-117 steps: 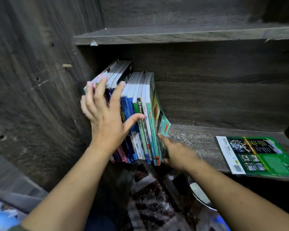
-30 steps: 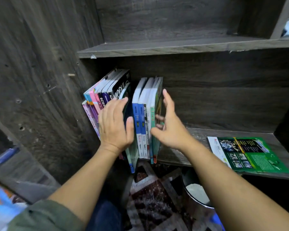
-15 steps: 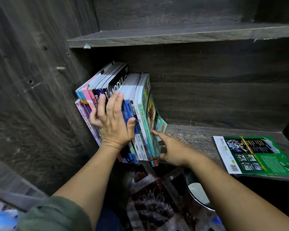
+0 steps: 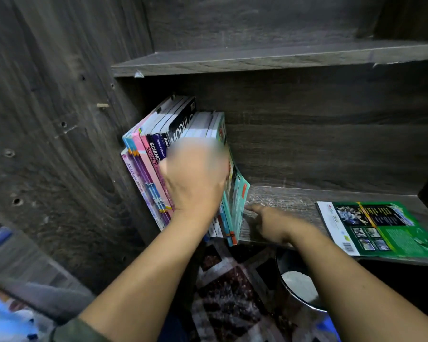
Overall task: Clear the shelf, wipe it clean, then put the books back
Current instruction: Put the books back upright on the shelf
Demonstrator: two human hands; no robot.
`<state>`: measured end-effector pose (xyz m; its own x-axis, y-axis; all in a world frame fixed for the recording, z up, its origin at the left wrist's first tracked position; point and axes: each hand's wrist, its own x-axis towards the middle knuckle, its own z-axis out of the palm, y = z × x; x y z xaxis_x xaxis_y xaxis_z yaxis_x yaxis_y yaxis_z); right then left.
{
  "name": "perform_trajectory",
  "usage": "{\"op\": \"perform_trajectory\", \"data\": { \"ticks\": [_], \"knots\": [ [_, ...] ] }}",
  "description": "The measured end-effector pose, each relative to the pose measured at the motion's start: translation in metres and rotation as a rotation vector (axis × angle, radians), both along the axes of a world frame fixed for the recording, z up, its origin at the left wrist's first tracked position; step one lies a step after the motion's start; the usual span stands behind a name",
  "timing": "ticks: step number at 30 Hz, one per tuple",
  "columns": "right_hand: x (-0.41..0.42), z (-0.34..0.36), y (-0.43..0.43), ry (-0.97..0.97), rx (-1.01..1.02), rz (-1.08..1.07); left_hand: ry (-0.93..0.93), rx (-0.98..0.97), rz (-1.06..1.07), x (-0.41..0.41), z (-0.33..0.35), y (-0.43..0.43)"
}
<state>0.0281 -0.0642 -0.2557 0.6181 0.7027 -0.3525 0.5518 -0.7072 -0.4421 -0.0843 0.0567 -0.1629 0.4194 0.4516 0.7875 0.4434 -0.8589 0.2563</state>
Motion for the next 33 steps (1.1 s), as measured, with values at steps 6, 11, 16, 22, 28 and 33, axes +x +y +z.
{"op": "perform_trajectory", "data": {
  "ticks": [6, 11, 16, 22, 28, 33],
  "knots": [
    [0.011, 0.006, -0.01, -0.016, 0.027, -0.032, -0.093, -0.179, -0.172, -0.021, 0.004, -0.03],
    [0.004, 0.015, -0.008, -0.022, 0.179, -0.003, 0.225, -0.525, -0.16, -0.041, 0.018, -0.059],
    [-0.014, 0.02, 0.003, -0.033, 0.263, 0.089, 0.572, -0.613, -0.14, -0.033, 0.027, -0.055],
    [-0.023, 0.051, 0.004, -0.12, 0.66, 0.011, 0.574, -0.528, -0.191, -0.07, 0.022, -0.051],
    [-0.06, 0.104, 0.044, -0.232, 0.947, 0.067, 0.656, -0.408, -0.159, -0.118, 0.037, -0.052],
    [-0.068, 0.141, 0.063, -0.314, 0.569, 0.246, 0.649, -0.275, -0.084, -0.142, 0.038, -0.052]
  ]
}}
